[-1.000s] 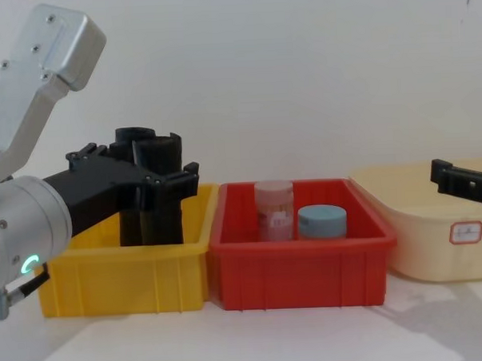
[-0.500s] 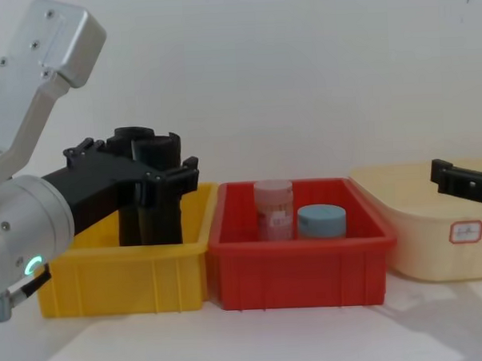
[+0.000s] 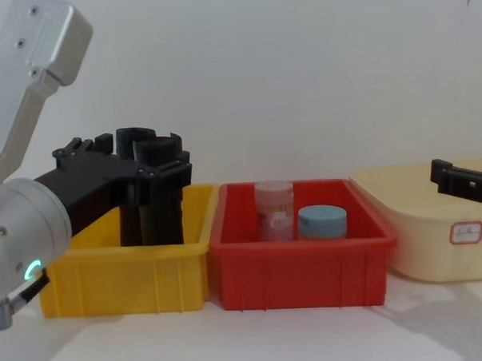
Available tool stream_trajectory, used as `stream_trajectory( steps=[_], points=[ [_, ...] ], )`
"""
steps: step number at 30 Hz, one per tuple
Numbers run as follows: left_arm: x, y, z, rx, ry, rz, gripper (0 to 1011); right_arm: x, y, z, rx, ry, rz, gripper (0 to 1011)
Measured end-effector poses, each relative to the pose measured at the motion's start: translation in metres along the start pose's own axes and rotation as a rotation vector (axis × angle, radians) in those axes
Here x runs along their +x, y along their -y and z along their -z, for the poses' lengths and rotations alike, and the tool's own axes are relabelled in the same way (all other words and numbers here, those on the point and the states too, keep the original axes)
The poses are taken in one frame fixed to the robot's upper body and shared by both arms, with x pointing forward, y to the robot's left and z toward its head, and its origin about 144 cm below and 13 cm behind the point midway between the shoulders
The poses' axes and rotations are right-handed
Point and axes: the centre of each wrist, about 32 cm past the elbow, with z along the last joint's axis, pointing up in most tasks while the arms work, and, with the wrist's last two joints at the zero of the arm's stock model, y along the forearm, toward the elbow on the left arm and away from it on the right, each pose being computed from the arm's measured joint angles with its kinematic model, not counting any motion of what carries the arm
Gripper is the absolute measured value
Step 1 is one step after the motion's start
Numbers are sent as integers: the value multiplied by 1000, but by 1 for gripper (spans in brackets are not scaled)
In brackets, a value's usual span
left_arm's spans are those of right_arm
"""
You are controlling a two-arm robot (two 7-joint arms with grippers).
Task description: Pick up the garbage bag with the one hand and transfer it to the other hand.
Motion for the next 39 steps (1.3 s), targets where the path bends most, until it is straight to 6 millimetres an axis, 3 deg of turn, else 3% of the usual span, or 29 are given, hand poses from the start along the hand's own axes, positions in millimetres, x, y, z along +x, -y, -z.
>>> stream_trajectory(
  steps=[13,35,39],
  points=[
    [2,6,10,13,-82,-19,1001,0,0,0,0,0,0,1000],
    [13,40,19,29,-145,23,1001,0,0,0,0,0,0,1000],
    [16,47,20,30,-148,37,926,0,0,0,0,0,0,1000]
  ],
)
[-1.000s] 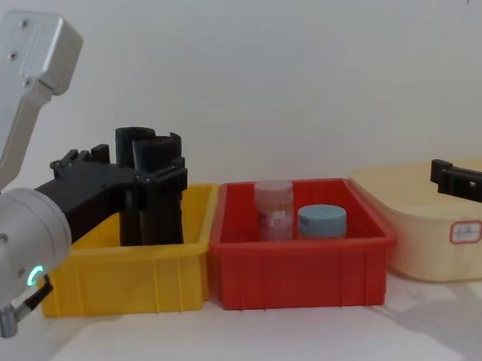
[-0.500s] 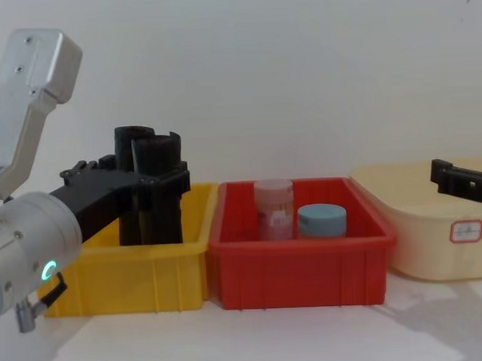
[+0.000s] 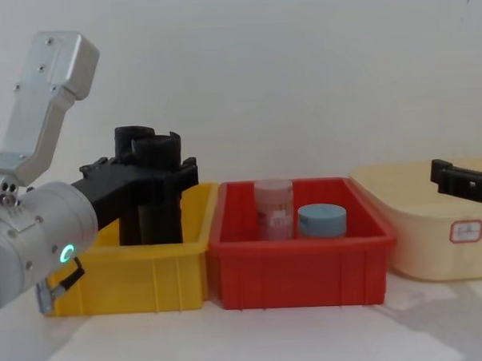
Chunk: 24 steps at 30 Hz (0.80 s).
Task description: Pick up the garbage bag with the one hand and transfer it to the other hand.
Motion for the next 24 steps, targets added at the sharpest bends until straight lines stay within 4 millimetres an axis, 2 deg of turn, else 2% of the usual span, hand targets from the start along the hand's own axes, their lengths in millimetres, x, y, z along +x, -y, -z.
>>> stream_trajectory(
  steps=[7,12,20,24],
  points=[
    [3,9,1,1,-3,11,765,0,0,0,0,0,0,1000],
    [5,12,0,0,-4,13,592,0,0,0,0,0,0,1000],
    [6,15,-10,-6,1,26,543,0,0,0,0,0,0,1000],
    [7,18,-26,-21,20,46,543,0,0,0,0,0,0,1000]
  ],
)
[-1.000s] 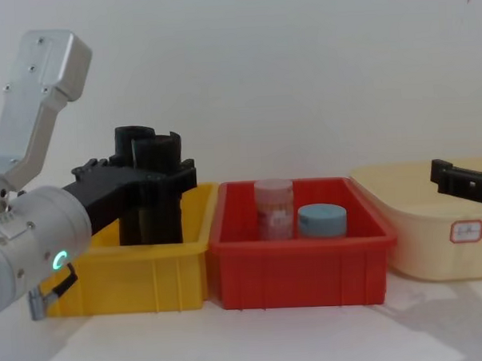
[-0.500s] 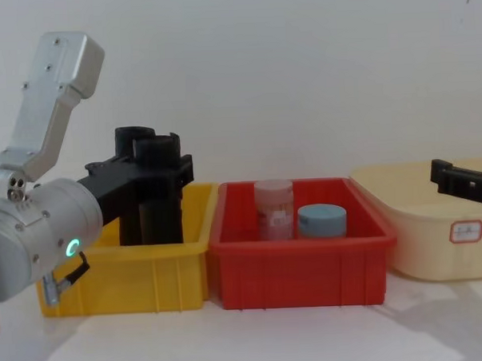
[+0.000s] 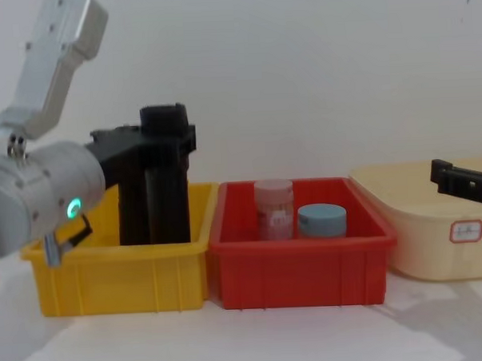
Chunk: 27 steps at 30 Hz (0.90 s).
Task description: Pick up the garbage bag with the one hand and transfer it to the other hand.
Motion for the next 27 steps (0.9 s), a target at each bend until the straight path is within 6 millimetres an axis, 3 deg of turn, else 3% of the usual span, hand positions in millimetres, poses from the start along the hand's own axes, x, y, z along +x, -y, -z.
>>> stream_trajectory(
  steps=[6,15,27],
  points=[
    [3,5,-25,-27,42,33,543,0,0,0,0,0,0,1000],
    [5,24,-79,-85,140,147,543,0,0,0,0,0,0,1000],
    [-5,58,-107,-103,179,311,543,0,0,0,0,0,0,1000]
  ],
)
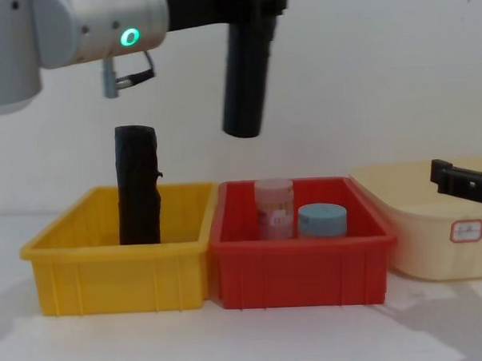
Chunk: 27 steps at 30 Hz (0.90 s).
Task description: Pick up the garbage bag with the one hand and transfer it to the other hand.
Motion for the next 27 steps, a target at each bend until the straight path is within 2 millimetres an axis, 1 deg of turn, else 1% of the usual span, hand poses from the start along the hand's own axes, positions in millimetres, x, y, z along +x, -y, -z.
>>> stream_trajectory(
  steps=[4,7,8,11,13,17,18,22,27],
  points=[
    [-2,13,1,-3,-16,57,543,0,0,0,0,0,0,1000],
    [-6,30,5,-2,-46,117,542,0,0,0,0,0,0,1000],
    [-6,30,5,-2,-46,117,542,0,0,0,0,0,0,1000],
    [-11,42,9,-3,-76,166,543,0,0,0,0,0,0,1000],
    [-14,48,13,0,-92,189,542,0,0,0,0,0,0,1000],
    [-24,68,27,6,-154,265,542,0,0,0,0,0,0,1000],
    [-24,68,27,6,-154,265,542,0,0,0,0,0,0,1000],
    [-31,80,36,7,-195,315,542,0,0,0,0,0,0,1000],
    [-36,88,41,2,-223,349,543,0,0,0,0,0,0,1000]
  ],
)
